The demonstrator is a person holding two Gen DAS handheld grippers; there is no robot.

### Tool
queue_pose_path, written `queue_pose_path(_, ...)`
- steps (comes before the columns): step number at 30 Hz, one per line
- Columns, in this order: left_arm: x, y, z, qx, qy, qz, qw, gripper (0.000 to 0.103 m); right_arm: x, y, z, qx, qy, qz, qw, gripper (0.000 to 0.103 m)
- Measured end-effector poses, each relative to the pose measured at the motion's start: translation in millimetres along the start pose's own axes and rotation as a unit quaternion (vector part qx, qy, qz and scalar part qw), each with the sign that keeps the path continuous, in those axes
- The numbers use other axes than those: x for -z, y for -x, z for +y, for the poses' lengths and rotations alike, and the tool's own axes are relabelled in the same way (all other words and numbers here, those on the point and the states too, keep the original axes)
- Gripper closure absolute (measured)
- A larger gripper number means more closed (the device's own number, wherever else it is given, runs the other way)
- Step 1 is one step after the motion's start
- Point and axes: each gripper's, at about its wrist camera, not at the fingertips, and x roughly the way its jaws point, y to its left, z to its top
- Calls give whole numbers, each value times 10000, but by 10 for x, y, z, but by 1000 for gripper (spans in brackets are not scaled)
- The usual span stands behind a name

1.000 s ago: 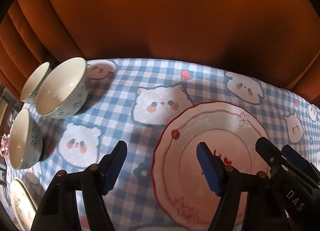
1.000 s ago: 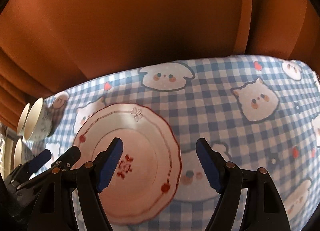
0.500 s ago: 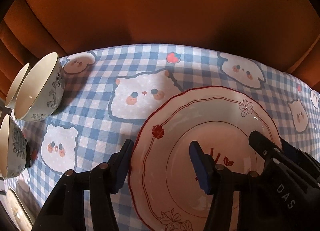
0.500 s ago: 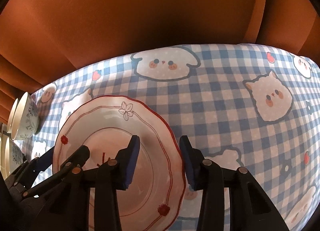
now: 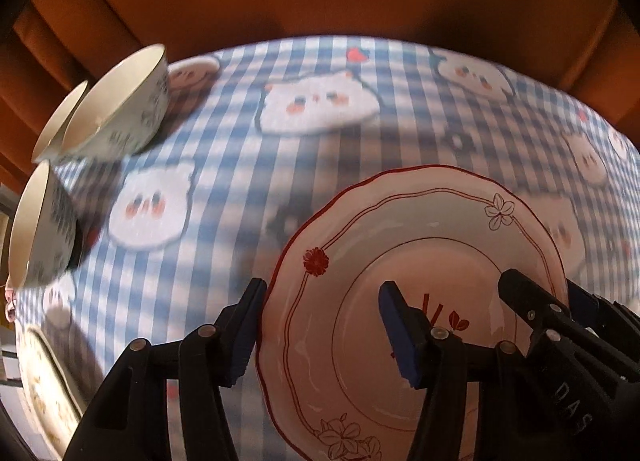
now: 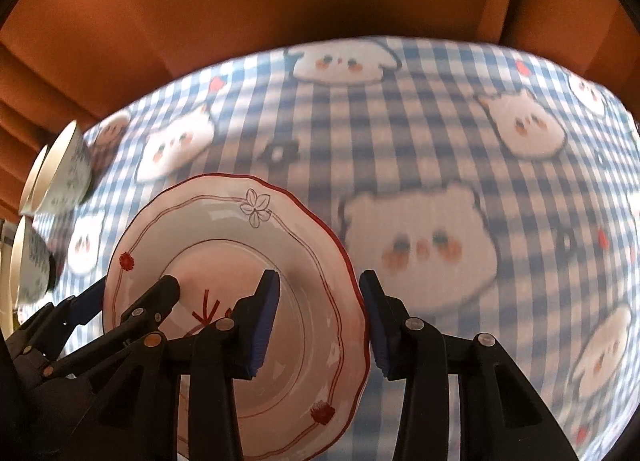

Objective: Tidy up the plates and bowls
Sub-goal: 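Close both grippers on the red-rimmed plate's rim, then lift the red-rimmed plate off the cloth with both grippers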

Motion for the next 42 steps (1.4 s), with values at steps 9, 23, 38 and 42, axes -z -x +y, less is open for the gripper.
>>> queue_pose_path(9,535,207,86,130,-30,188,9997,43,667,222,72,84,151,358,9992,58)
queue_pose_path(23,761,291,134,41,-109,104,9999,43,820,249,117,130,346,239,9990,58)
queue_pose_path(38,974,629,401,40,-166,11,9999,44,1062,459,321,232,481,371,9979,57)
queue_pose_path(42,1031,783,627,76,-81,-121,9999,44,1157,608,515,248,587,251,9977,57)
